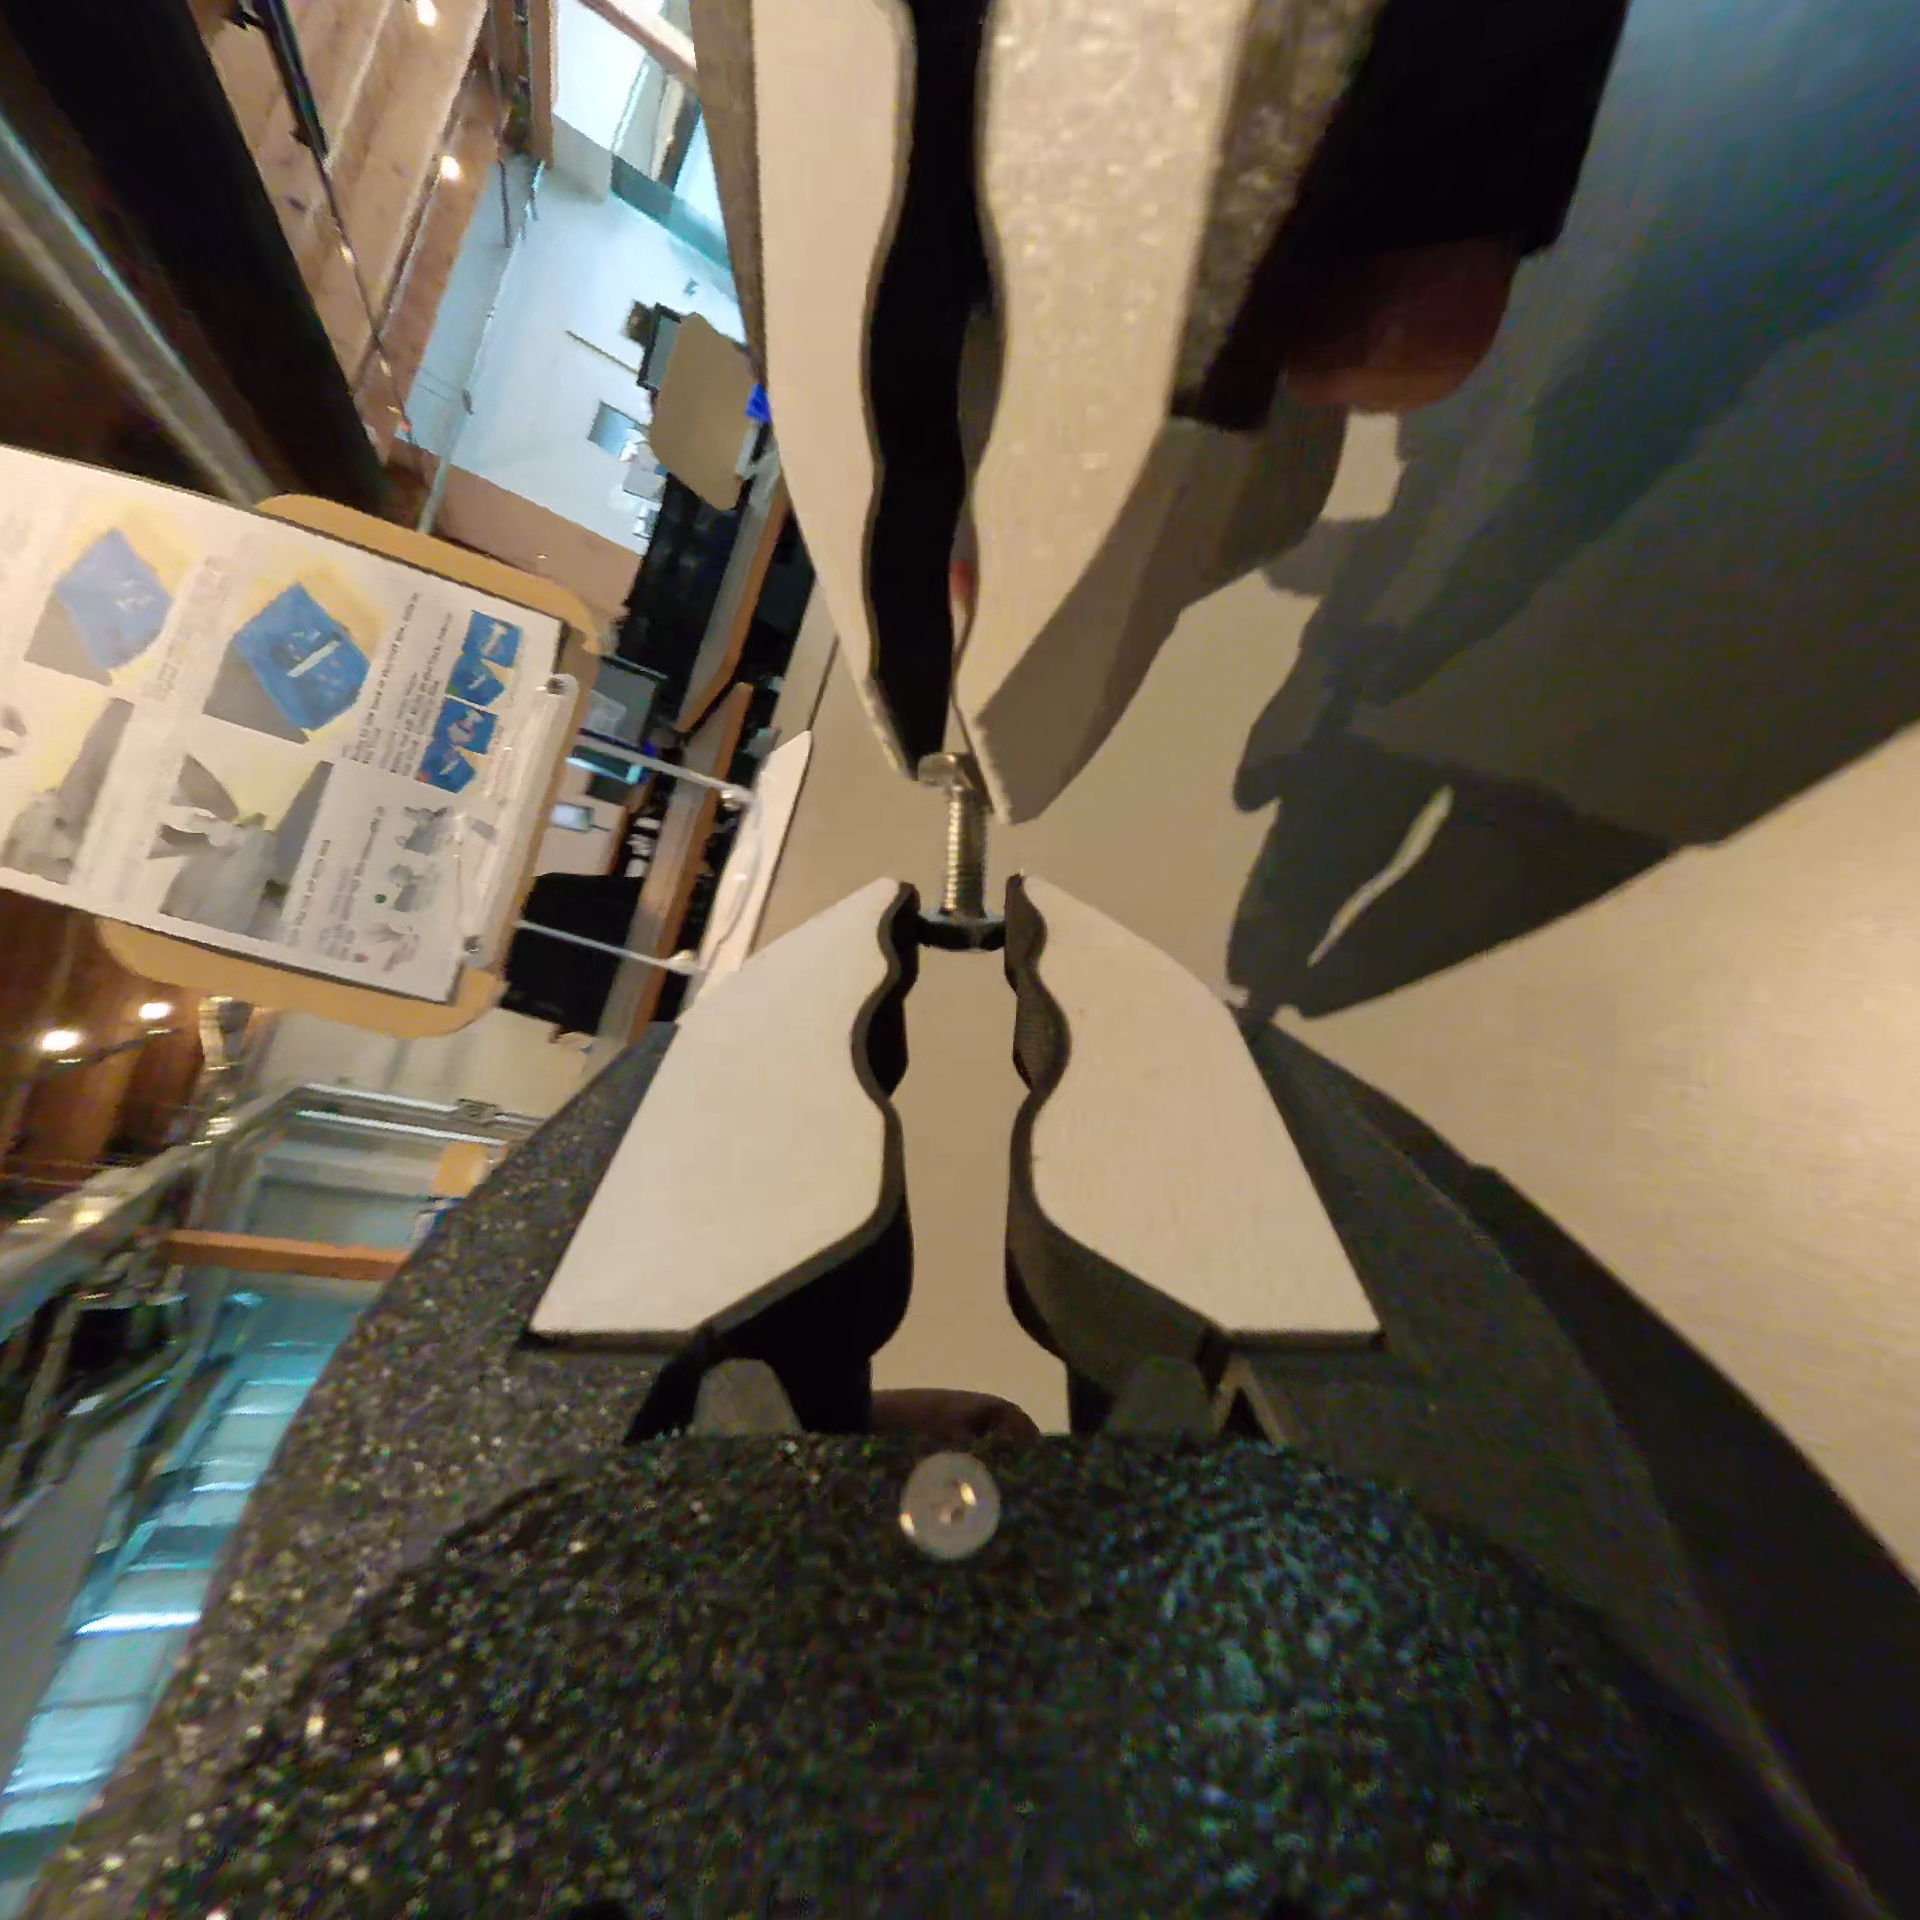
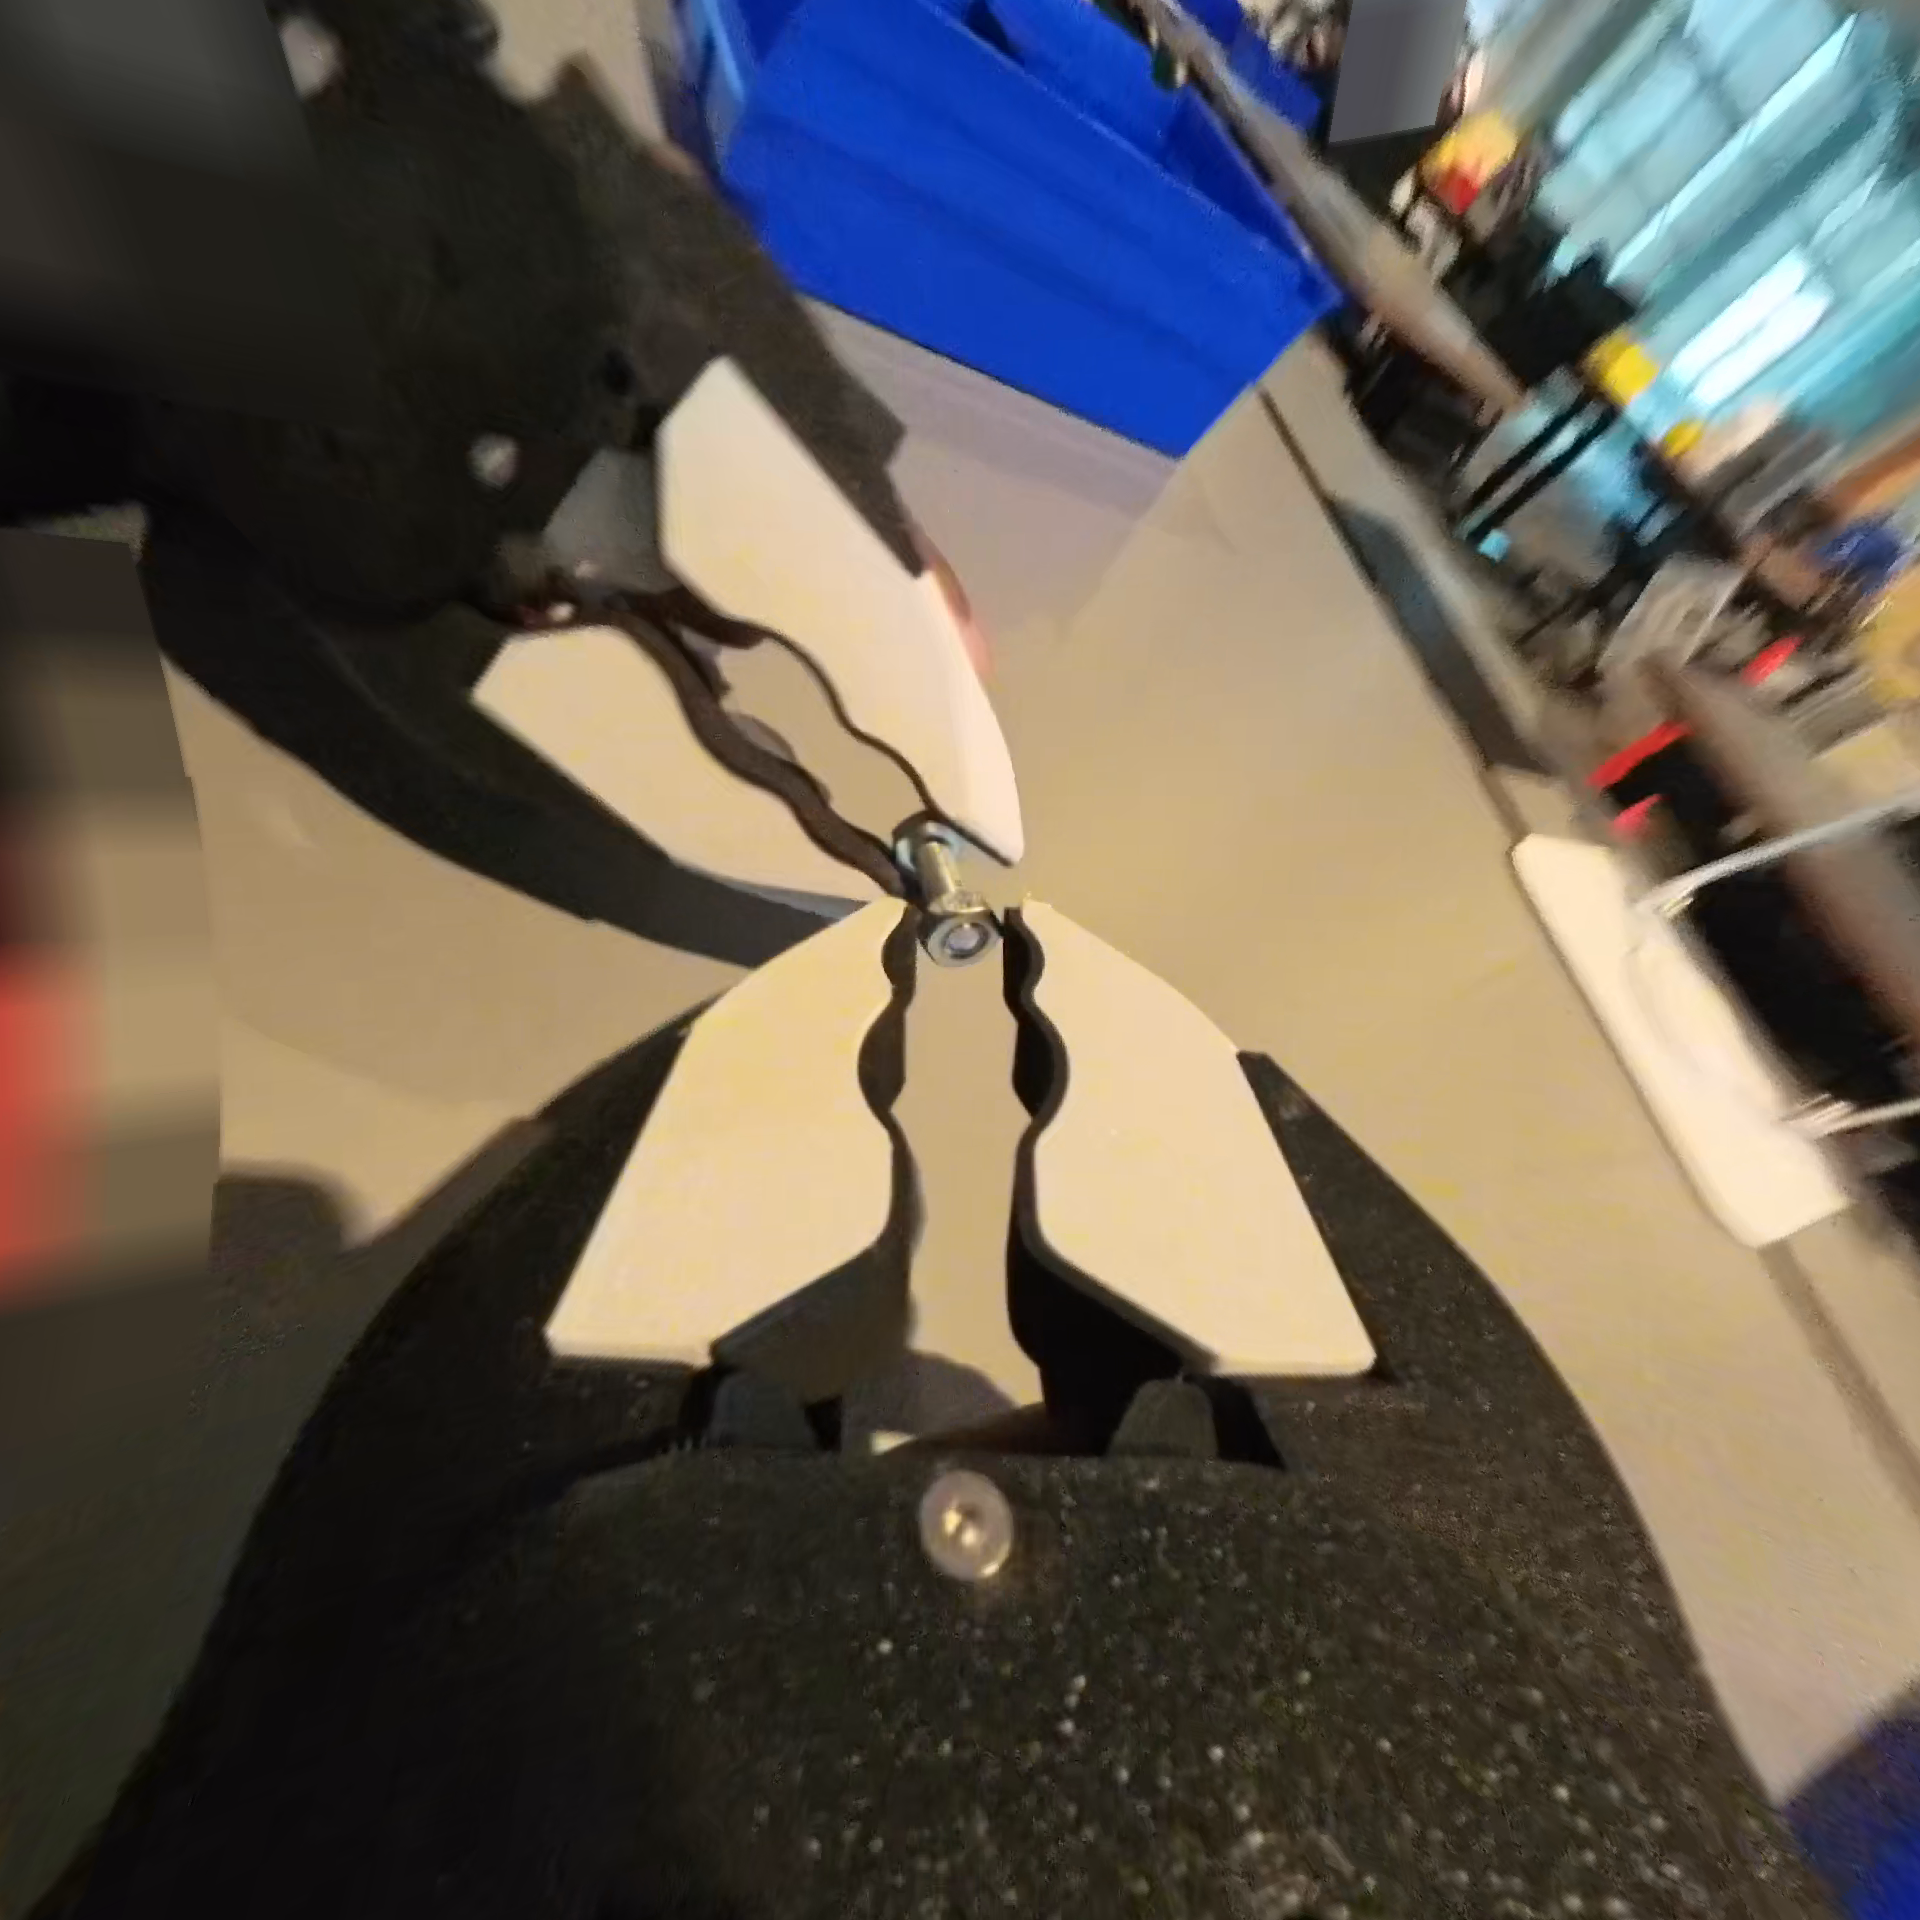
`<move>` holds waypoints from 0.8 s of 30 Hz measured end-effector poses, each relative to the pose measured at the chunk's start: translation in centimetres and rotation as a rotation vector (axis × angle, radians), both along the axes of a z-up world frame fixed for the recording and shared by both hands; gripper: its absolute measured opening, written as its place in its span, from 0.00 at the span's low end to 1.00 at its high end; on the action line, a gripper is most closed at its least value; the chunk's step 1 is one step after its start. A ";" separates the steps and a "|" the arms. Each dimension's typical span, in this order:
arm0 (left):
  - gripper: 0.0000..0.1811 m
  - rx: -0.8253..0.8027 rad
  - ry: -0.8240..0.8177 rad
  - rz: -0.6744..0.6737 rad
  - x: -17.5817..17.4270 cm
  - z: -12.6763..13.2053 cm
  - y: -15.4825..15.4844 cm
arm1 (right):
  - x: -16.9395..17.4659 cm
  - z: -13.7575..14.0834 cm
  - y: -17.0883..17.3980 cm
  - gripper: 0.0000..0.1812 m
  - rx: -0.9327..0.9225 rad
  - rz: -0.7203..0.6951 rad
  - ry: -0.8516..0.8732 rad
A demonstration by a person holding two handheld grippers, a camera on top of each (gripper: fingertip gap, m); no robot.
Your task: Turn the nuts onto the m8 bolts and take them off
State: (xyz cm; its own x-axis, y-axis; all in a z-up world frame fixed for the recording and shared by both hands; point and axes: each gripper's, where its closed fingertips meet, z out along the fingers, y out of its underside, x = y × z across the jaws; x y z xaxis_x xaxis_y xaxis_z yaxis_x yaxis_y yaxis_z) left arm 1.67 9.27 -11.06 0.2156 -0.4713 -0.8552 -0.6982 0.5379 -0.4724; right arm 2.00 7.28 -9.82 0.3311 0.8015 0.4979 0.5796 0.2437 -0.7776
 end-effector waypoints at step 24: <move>0.09 0.066 0.034 -0.058 0.6 -0.1 -0.7 | 0.8 0.3 -1.5 0.13 0.189 0.158 -0.067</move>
